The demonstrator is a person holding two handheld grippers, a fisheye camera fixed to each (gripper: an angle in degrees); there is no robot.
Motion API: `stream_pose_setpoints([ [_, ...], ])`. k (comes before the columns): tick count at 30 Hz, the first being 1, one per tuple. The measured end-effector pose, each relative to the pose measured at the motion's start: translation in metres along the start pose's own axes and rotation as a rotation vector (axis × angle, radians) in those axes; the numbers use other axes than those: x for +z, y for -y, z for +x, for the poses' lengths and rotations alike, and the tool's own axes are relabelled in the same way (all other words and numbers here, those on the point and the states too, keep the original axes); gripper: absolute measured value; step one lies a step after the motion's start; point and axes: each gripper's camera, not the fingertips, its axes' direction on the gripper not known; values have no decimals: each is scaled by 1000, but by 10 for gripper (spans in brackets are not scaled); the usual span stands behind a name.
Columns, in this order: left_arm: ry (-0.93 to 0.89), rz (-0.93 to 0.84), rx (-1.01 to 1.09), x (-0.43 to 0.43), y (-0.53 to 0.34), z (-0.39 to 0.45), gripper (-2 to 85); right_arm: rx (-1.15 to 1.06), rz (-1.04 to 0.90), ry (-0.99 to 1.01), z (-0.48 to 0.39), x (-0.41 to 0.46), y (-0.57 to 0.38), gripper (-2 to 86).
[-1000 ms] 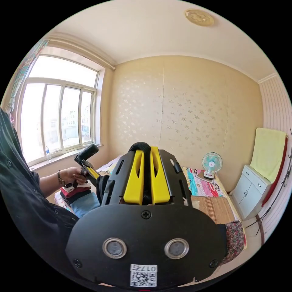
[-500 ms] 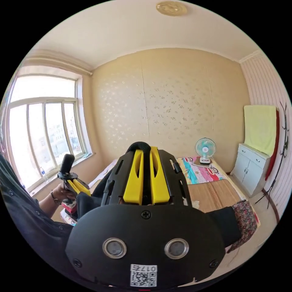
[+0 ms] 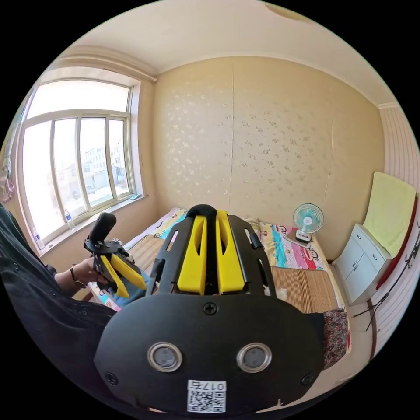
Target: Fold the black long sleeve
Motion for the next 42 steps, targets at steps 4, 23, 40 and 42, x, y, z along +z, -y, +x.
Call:
stream_pose_setpoints([
  [4,38,73,54,28,16,39,124,-40,-10,-70,-25,-7,22,40],
  [23,406,230,-123,43,14,83,46,183,-248,83,-37,-7,54,36],
  [40,111,497,242,-110,26,175,38,132,47,517,63,-174,-23,32],
  [42,87,518,246,-117,34,187,39,202,174,592,83,-201,-40,29],
])
